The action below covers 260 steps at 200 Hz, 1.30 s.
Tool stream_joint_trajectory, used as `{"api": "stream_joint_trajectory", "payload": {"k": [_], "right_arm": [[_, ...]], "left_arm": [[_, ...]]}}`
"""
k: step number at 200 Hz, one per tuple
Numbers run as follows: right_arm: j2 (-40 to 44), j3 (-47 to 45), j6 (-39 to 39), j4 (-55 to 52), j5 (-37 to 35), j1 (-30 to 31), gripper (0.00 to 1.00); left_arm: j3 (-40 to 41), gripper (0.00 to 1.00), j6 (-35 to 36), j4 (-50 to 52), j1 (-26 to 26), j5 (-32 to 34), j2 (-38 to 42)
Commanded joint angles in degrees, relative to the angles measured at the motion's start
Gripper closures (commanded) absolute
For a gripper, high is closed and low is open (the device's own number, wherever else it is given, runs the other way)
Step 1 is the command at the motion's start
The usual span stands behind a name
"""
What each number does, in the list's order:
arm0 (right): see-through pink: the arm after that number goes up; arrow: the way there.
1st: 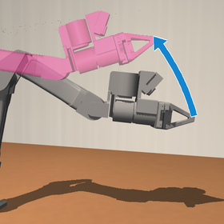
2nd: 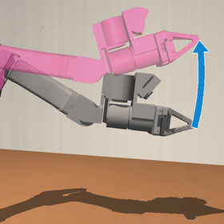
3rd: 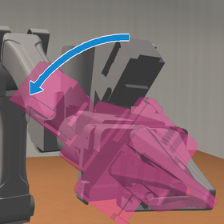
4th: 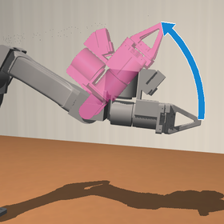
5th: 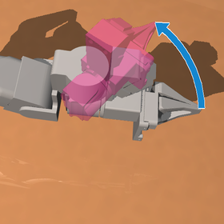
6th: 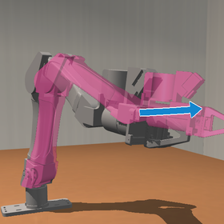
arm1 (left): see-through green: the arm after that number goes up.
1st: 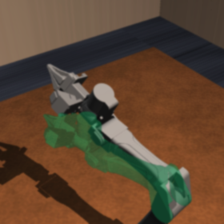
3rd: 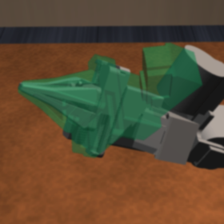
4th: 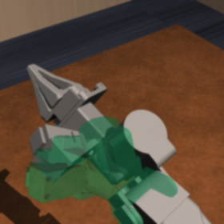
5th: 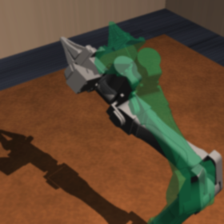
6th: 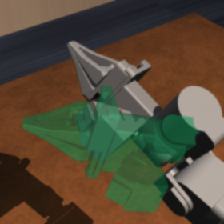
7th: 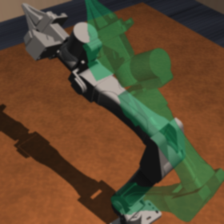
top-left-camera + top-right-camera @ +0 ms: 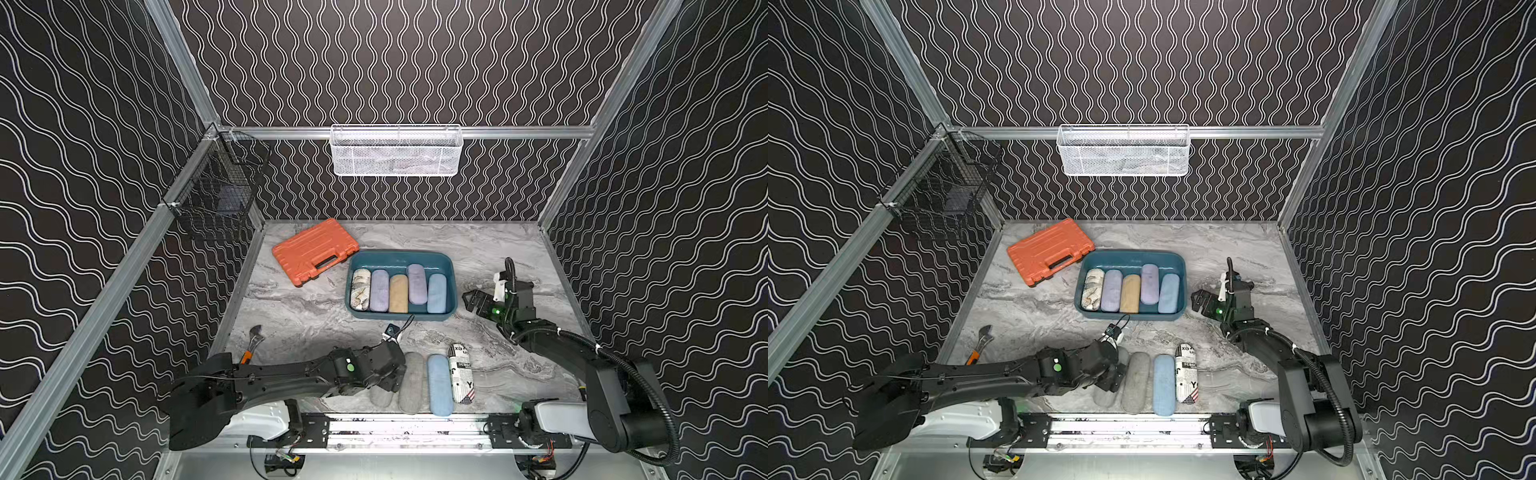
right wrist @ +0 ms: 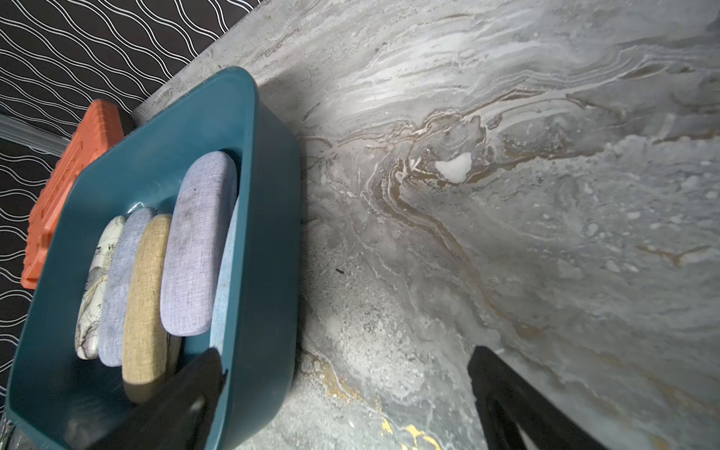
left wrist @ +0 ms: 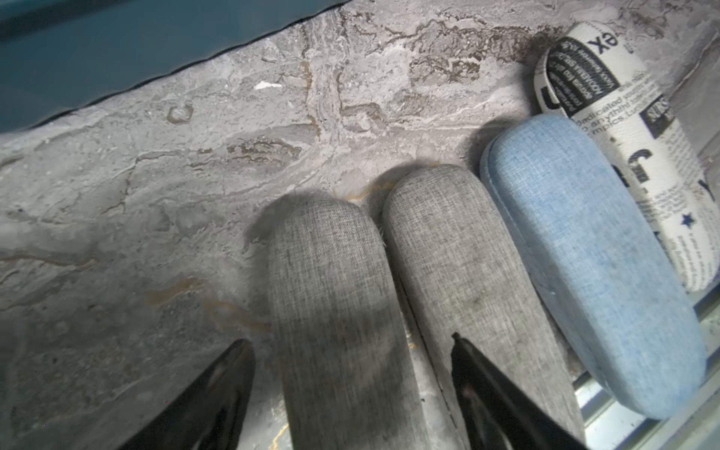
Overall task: Put the glasses cases into the storage boxes
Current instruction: Pick up the glasses case at the center of the board.
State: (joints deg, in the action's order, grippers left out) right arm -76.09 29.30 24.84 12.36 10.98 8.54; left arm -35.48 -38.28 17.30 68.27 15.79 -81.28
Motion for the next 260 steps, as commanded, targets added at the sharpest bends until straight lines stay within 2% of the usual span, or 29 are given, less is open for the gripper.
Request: {"api": "stream_joint_trajectory", "payload": {"k": [1, 133, 152, 179, 260], "right_arm": [[0.14, -0.22, 0.73, 1.44, 0.53, -0.01, 0.00], [-0.06, -0.21, 0.79, 1.52, 0.56, -0.01, 0.00], [-0.10, -0.29, 0.76, 1.53, 0.53, -0.02, 0.00], [0.03, -0.30, 0.76, 1.52, 0.45, -0.01, 0.00], [-0.02, -0.30, 0.80, 1.61, 0.54, 0.00, 0.00]], "left_arm": [[0.32, 0.17, -1.67, -0.90, 0.11, 0.58, -0.59], [0.16, 0.21, -2.50, -3.06, 1.77, -0.76, -6.76], [-0.63, 0.29, -2.67, -1.92, 2.13, -0.04, -7.40], [-1.84, 0.47, -2.63, 0.39, 2.56, 1.39, -7.01], [-12.08, 0.49, 1.27, 14.08, 2.25, 7.61, -0.70]]}}
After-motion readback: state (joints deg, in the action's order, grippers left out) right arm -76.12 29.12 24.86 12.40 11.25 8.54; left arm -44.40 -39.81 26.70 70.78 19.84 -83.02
